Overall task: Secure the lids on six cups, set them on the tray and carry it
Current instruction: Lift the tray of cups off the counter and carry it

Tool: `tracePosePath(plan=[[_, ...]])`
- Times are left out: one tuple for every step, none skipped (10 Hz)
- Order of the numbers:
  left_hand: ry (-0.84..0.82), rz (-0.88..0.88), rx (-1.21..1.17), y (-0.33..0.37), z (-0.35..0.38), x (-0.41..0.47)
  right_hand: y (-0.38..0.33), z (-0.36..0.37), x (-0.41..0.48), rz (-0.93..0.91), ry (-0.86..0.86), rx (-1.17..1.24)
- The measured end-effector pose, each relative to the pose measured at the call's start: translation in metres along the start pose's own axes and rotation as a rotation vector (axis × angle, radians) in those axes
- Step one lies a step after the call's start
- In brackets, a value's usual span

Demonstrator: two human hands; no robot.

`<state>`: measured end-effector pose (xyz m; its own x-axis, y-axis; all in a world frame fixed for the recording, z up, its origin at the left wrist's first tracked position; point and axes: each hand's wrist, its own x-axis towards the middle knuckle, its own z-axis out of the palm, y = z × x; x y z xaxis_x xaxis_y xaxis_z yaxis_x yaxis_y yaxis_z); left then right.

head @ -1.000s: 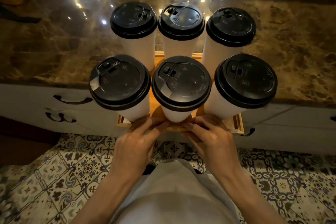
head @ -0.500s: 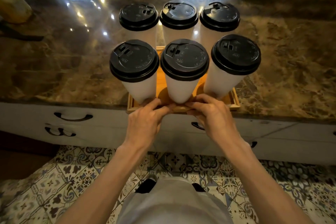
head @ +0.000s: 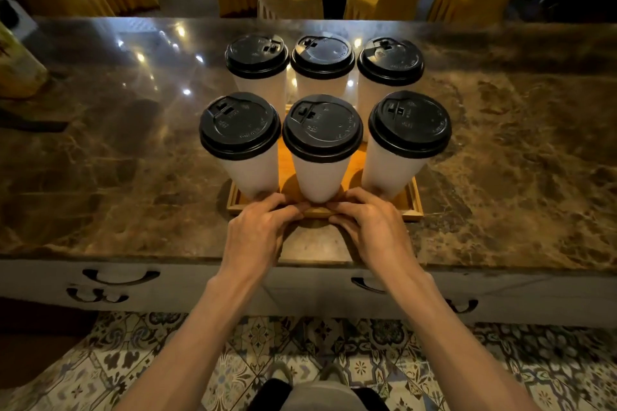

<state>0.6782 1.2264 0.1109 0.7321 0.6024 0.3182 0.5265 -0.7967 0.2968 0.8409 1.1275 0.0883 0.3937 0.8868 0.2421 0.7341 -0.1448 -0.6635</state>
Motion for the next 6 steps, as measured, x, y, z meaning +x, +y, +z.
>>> tracePosePath(plan=[[0.016, 0.015, -0.017, -0.007, 0.004, 0.012, -0.001, 0.000, 0.015, 0.005, 0.021, -0.063], [0.031, 0.022, -0.040, -0.009, 0.008, 0.015, -0.003, 0.000, 0.015, -0.043, 0.054, -0.102], [0.079, 0.041, -0.061, -0.010, 0.011, 0.011, -0.007, -0.007, 0.012, -0.060, 0.055, -0.181], [0.100, 0.049, -0.076, -0.008, 0.013, 0.008, -0.013, -0.012, 0.013, 0.012, 0.000, -0.205], [0.174, 0.055, -0.081, -0.009, 0.012, 0.017, -0.032, -0.021, 0.000, 0.017, 0.013, -0.180], [0.258, 0.055, -0.202, -0.006, 0.009, 0.002, -0.043, -0.059, -0.017, -0.051, 0.086, -0.016]])
